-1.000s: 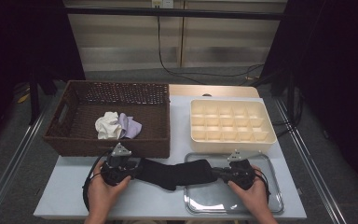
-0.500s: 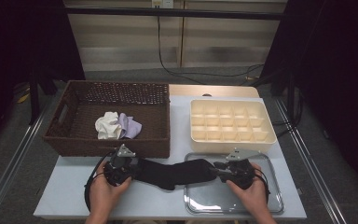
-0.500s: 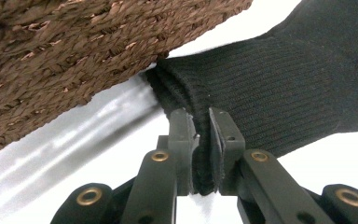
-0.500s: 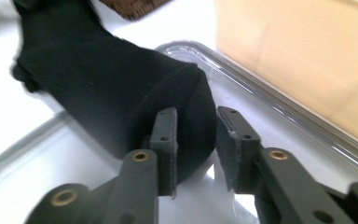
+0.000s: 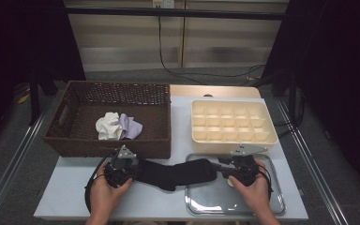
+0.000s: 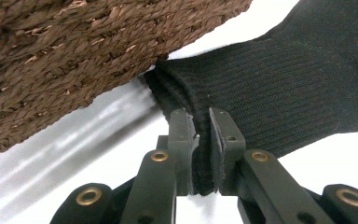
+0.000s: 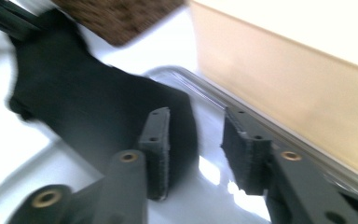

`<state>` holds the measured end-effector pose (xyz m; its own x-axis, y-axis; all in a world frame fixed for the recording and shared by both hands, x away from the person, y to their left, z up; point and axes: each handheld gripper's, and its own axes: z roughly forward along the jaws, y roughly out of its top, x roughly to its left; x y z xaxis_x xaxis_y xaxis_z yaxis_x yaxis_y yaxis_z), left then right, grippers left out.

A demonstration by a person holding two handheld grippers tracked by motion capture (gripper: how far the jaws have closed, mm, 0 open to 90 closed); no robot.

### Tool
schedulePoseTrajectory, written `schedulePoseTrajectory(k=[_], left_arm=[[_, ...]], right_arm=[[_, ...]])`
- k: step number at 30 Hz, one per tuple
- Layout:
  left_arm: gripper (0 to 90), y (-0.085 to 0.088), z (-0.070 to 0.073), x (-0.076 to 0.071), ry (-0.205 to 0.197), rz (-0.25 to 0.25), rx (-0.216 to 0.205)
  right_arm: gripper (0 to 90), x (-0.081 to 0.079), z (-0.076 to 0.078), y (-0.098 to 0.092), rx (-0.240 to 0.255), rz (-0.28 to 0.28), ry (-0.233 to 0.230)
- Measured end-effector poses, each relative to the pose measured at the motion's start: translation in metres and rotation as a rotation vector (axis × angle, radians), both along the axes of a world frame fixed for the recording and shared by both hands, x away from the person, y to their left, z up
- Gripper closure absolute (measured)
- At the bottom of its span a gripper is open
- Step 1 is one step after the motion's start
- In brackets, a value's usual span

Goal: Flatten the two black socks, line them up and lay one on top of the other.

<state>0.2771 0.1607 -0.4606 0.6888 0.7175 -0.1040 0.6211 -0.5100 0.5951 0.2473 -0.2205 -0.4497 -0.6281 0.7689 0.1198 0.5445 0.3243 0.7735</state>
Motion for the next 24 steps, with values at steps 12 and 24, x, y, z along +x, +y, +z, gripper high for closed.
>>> schedulePoseTrajectory(k=[12, 24], left_arm=[[80.2, -0.001, -0.001, 0.0, -0.018, -0.002, 0.016], [54.4, 0.009, 0.005, 0.001, -0.076, 0.038, -0.059]], right_arm=[[82.1, 0.01, -0.016, 0.004, -0.052, -0.021, 0.052], [83.5, 0.005, -0.019, 0.003, -0.062, 0.0, 0.051]])
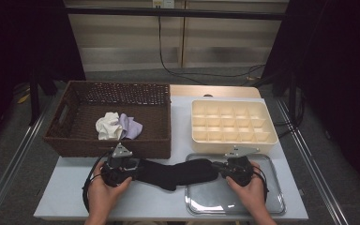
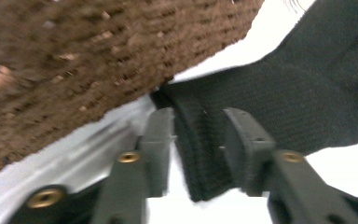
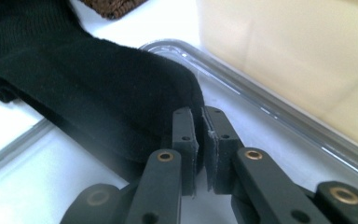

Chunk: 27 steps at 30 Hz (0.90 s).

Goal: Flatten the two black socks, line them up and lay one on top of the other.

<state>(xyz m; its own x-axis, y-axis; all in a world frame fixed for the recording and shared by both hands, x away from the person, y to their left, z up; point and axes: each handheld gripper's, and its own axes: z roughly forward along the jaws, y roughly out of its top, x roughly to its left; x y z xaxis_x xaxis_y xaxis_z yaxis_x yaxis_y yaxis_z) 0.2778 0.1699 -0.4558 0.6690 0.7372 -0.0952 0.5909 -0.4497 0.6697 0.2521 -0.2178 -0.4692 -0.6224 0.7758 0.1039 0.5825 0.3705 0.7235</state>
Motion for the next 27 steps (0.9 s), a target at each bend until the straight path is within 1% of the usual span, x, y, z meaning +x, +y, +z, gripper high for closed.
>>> schedulePoseTrajectory(k=[1, 2, 5, 6, 7, 8, 9, 10, 11, 12, 13, 15, 16, 17, 18, 20, 22, 23, 24, 25, 27], left_arm=[[51.5, 0.002, -0.001, 0.0, -0.001, 0.011, -0.012], [49.9, 0.003, -0.002, 0.001, 0.002, 0.011, -0.029], [43.4, 0.006, -0.006, 0.001, -0.008, -0.005, -0.014], [41.4, 0.006, -0.008, 0.001, -0.016, 0.002, -0.025], [39.8, 0.008, -0.009, 0.002, -0.015, -0.012, -0.017], [38.0, 0.009, -0.01, 0.002, -0.025, -0.016, -0.009], [35.7, 0.009, -0.012, 0.003, -0.036, -0.009, 0.001], [34.4, 0.01, -0.015, 0.003, -0.038, -0.01, 0.007], [32.7, 0.011, -0.019, 0.004, -0.037, -0.004, 0.0], [27.7, 0.012, -0.021, 0.004, -0.039, 0.002, 0.001], [25.2, 0.013, -0.022, 0.005, -0.039, 0.007, -0.012], [24.6, 0.013, -0.023, 0.005, -0.045, -0.011, -0.008], [24.0, 0.013, -0.026, 0.005, -0.034, -0.004, -0.022], [22.2, 0.014, -0.026, 0.005, -0.036, -0.01, -0.026], [22.2, 0.014, -0.026, 0.005, -0.039, -0.011, -0.027], [22.0, 0.014, -0.027, 0.004, -0.046, -0.004, -0.031], [22.0, 0.013, -0.027, 0.004, -0.044, -0.002, -0.03], [22.0, 0.013, -0.027, 0.003, -0.044, 0.011, -0.038], [22.8, 0.013, -0.027, 0.003, -0.044, 0.014, -0.037], [23.1, 0.012, -0.026, 0.004, -0.042, 0.004, -0.022], [24.1, 0.012, -0.026, 0.004, -0.04, 0.006, -0.02]], right_arm=[[83.3, 0.0, -0.001, 0.0, -0.002, 0.005, -0.001], [83.1, 0.0, -0.001, 0.0, -0.001, 0.004, 0.003], [81.5, -0.001, -0.001, -0.001, 0.001, 0.01, -0.004], [80.8, -0.001, -0.001, -0.001, 0.0, 0.012, -0.007], [80.3, -0.002, -0.001, -0.002, -0.001, 0.012, -0.009], [79.9, -0.002, -0.002, -0.002, 0.003, 0.012, -0.005], [79.7, -0.002, -0.002, -0.002, 0.006, 0.013, 0.0], [79.6, -0.002, -0.003, -0.002, 0.005, 0.014, -0.001], [79.5, -0.002, -0.003, -0.002, 0.003, 0.016, -0.004], [79.1, -0.002, -0.003, -0.002, 0.004, 0.022, -0.005], [79.1, -0.003, -0.003, -0.002, 0.003, 0.021, -0.004], [79.0, -0.003, -0.003, -0.002, -0.003, 0.024, -0.003], [78.9, -0.003, -0.003, -0.002, 0.0, 0.026, -0.004], [78.8, -0.003, -0.003, -0.002, -0.001, 0.029, -0.004], [78.6, -0.003, -0.004, -0.002, -0.002, 0.029, -0.003], [78.3, -0.003, -0.004, -0.003, -0.004, 0.026, -0.002], [78.2, -0.003, -0.004, -0.002, -0.004, 0.027, -0.002], [78.1, -0.003, -0.004, -0.002, -0.004, 0.028, -0.004], [78.1, -0.003, -0.004, -0.002, -0.004, 0.028, -0.004], [78.1, -0.003, -0.004, -0.002, -0.006, 0.029, -0.005], [77.9, -0.003, -0.004, -0.001, -0.008, 0.028, -0.003]])
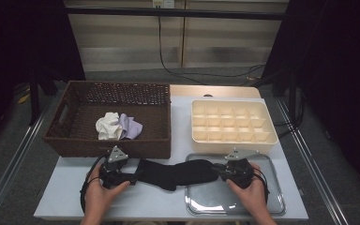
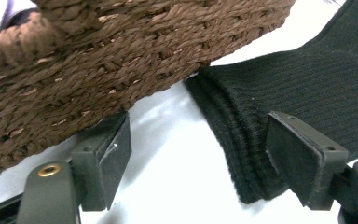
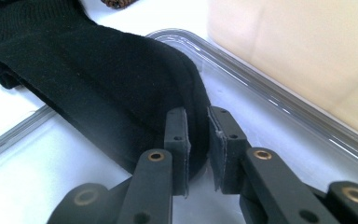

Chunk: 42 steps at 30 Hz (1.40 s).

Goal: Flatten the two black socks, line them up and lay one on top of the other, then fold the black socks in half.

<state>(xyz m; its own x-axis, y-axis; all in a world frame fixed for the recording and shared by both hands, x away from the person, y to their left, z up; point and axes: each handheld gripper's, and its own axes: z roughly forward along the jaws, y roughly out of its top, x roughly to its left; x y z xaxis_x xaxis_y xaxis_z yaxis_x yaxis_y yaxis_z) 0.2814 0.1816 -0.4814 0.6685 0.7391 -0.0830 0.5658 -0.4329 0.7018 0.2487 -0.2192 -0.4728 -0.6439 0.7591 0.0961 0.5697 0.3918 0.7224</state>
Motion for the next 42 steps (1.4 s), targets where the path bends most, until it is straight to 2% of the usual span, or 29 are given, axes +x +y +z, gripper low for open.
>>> schedulePoseTrajectory(k=[3, 4, 5, 7, 10, 14, 18, 22, 25, 29, 31, 32, 33, 36, 40, 42], left_arm=[[30.2, -0.002, 0.003, -0.001, 0.019, -0.007, -0.003], [36.5, -0.003, 0.004, -0.002, 0.032, -0.014, -0.022], [41.6, -0.004, 0.005, -0.002, 0.033, -0.014, -0.014], [40.9, -0.006, 0.01, -0.004, 0.018, -0.011, 0.002], [41.2, -0.01, 0.017, -0.007, 0.012, -0.011, -0.027], [47.6, -0.016, 0.016, -0.008, 0.026, -0.022, 0.004], [51.6, -0.017, 0.009, -0.007, 0.063, -0.004, -0.01], [56.4, -0.019, 0.009, -0.008, 0.068, 0.003, 0.005], [57.0, -0.019, 0.008, -0.007, 0.078, 0.008, -0.007], [58.7, -0.02, 0.01, -0.006, 0.108, 0.033, -0.004], [64.6, -0.02, 0.011, -0.005, 0.123, 0.031, -0.004], [72.0, -0.02, 0.012, -0.005, 0.143, 0.029, -0.017], [75.6, -0.02, 0.012, -0.005, 0.145, 0.027, -0.015], [78.6, -0.021, 0.014, -0.005, 0.151, 0.026, -0.008], [81.0, -0.017, 0.017, -0.003, 0.198, 0.038, -0.055], [81.0, -0.012, 0.02, -0.002, 0.209, 0.032, -0.079]], right_arm=[[77.2, 0.0, 0.0, 0.0, 0.0, -0.001, -0.001], [77.2, 0.0, -0.001, 0.001, -0.002, 0.001, 0.001], [77.1, 0.0, -0.001, 0.001, -0.002, 0.0, 0.001], [77.1, 0.001, 0.0, 0.001, -0.004, 0.003, -0.004], [77.1, 0.001, 0.0, 0.001, -0.005, 0.004, -0.004], [77.2, 0.0, 0.0, 0.001, -0.009, 0.001, -0.003], [77.3, -0.001, 0.0, 0.0, -0.004, 0.0, -0.004], [77.6, -0.001, 0.0, 0.001, -0.01, 0.001, -0.002], [77.6, 0.0, -0.001, 0.001, -0.006, 0.003, 0.001], [77.7, -0.001, -0.001, 0.001, -0.007, 0.002, 0.002], [77.8, -0.001, -0.001, 0.001, -0.008, 0.004, 0.0], [77.7, -0.001, -0.001, 0.001, -0.006, 0.003, 0.002], [77.7, -0.001, -0.001, 0.001, -0.005, 0.004, 0.001], [77.7, -0.001, 0.0, 0.001, -0.004, 0.002, 0.0], [77.7, 0.0, 0.0, 0.001, 0.003, 0.004, 0.001], [77.7, 0.0, 0.0, 0.001, 0.014, 0.007, 0.003]])
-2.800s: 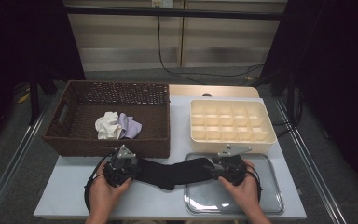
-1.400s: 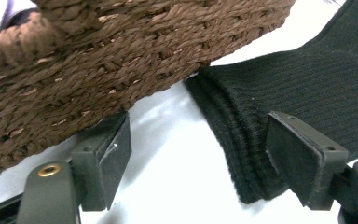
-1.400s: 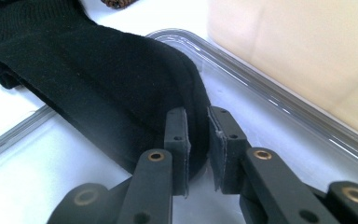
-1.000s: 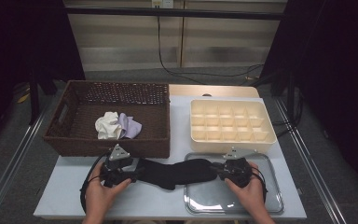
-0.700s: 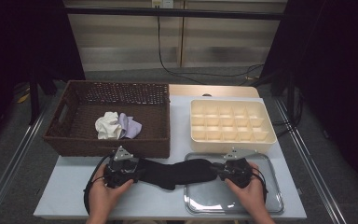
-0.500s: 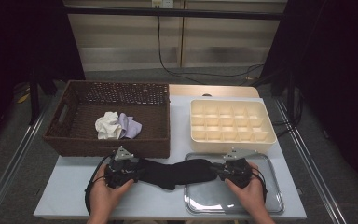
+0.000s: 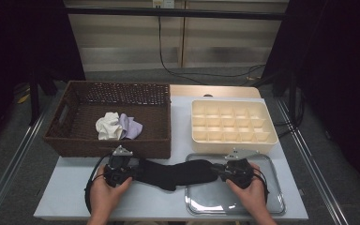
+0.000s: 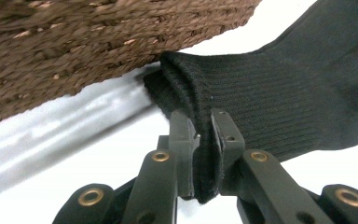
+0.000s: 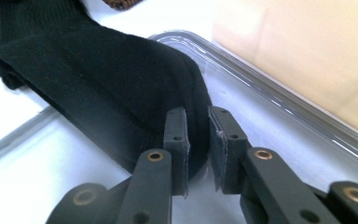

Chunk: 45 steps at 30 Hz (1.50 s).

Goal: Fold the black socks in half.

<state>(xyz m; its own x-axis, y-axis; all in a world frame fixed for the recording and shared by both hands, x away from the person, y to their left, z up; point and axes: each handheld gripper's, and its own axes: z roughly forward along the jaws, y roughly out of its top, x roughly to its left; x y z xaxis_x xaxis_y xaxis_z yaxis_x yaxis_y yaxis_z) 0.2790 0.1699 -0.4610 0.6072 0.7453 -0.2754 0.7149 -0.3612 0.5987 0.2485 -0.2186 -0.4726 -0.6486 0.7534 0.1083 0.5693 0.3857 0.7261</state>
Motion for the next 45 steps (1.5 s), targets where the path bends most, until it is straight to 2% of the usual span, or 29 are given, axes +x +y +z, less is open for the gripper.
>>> schedulePoseTrajectory(k=[4, 9, 11, 13, 14, 22, 26, 29, 32, 38, 43, 45], left_arm=[[80.9, 0.008, 0.006, 0.002, -0.005, 0.004, -0.004], [80.7, 0.018, 0.015, 0.005, 0.011, 0.004, -0.024], [80.5, 0.023, 0.019, 0.007, 0.025, 0.0, -0.02], [80.4, 0.028, 0.022, 0.008, 0.04, 0.013, -0.04], [80.4, 0.03, 0.024, 0.009, 0.049, 0.005, -0.038], [80.4, 0.036, 0.036, 0.011, 0.048, -0.009, -0.039], [80.4, 0.037, 0.039, 0.012, 0.041, -0.014, -0.041], [80.5, 0.039, 0.041, 0.013, 0.037, -0.012, -0.025], [80.5, 0.045, 0.042, 0.015, 0.045, 0.0, -0.029], [80.5, 0.054, 0.043, 0.019, 0.074, 0.011, -0.033], [80.4, 0.055, 0.047, 0.023, 0.086, -0.007, -0.01], [80.4, 0.055, 0.05, 0.025, 0.087, -0.007, 0.0]], right_arm=[[78.8, 0.0, 0.001, 0.002, 0.038, 0.012, 0.011], [79.3, 0.0, 0.003, 0.01, 0.067, 0.034, 0.022], [79.5, 0.001, 0.004, 0.014, 0.077, 0.043, 0.024], [79.6, 0.003, 0.005, 0.017, 0.089, 0.05, 0.033], [79.7, 0.003, 0.004, 0.019, 0.096, 0.054, 0.038], [78.4, 0.007, 0.002, 0.03, 0.1, 0.076, 0.064], [70.0, 0.007, 0.004, 0.026, 0.119, 0.044, 0.051], [68.6, 0.008, 0.007, 0.02, 0.128, 0.039, 0.042], [68.3, 0.008, 0.007, 0.018, 0.123, 0.038, 0.042], [77.8, 0.009, 0.004, 0.014, 0.122, 0.016, 0.058], [87.0, 0.01, 0.003, 0.016, 0.102, 0.034, 0.059], [87.5, 0.011, 0.002, 0.018, 0.094, 0.038, 0.067]])
